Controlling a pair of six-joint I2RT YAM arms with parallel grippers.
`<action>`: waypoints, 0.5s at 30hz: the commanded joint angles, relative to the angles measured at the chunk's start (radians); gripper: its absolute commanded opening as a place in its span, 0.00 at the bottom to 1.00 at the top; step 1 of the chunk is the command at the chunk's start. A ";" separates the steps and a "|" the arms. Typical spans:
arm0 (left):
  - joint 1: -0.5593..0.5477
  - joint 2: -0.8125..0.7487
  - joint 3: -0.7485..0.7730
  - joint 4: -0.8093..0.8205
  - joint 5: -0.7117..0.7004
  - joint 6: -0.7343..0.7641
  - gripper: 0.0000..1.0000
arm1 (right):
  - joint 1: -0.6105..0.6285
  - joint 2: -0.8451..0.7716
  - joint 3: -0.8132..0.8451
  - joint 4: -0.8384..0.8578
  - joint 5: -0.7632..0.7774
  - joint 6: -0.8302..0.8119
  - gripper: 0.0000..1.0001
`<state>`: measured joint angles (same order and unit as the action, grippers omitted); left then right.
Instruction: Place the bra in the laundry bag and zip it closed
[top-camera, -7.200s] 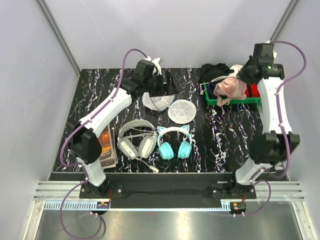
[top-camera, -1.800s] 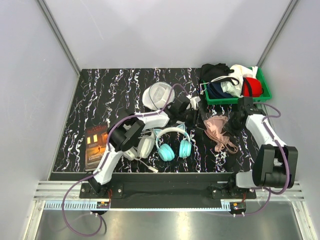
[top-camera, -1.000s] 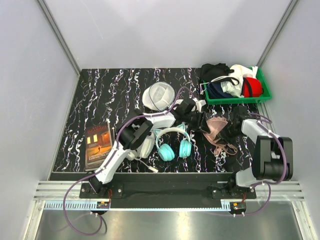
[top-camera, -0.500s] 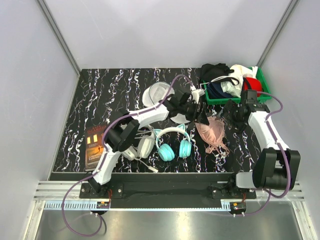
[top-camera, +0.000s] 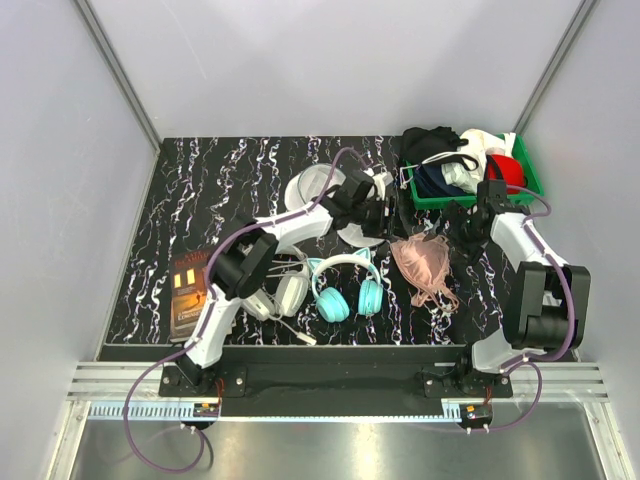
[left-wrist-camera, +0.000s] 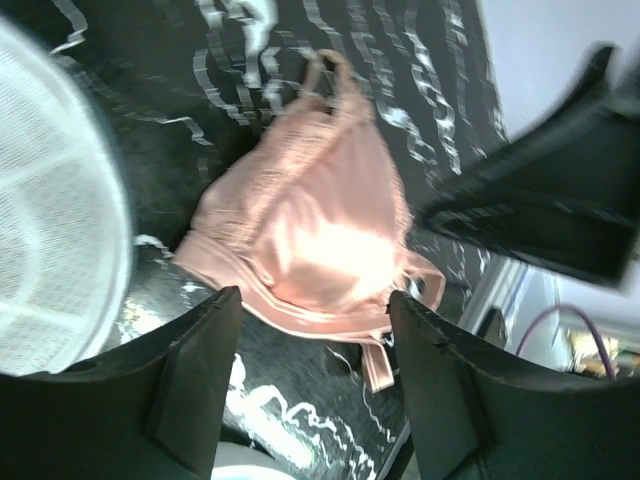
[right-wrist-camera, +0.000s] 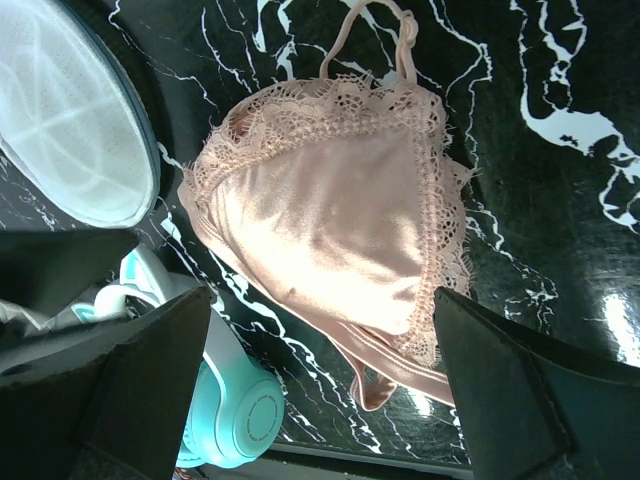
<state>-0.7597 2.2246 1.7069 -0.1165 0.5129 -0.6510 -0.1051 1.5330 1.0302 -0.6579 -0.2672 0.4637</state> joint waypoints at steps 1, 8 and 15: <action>0.000 0.052 0.033 -0.008 -0.077 -0.146 0.64 | -0.004 0.007 -0.001 0.038 -0.037 -0.007 1.00; -0.026 0.069 0.016 -0.006 -0.165 -0.295 0.64 | -0.005 -0.022 -0.001 0.035 -0.035 0.003 1.00; -0.061 0.060 -0.042 0.003 -0.200 -0.401 0.60 | -0.005 -0.053 -0.047 0.029 0.003 0.030 1.00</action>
<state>-0.7959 2.2940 1.7016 -0.1390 0.3573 -0.9607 -0.1059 1.5227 1.0050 -0.6434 -0.2790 0.4759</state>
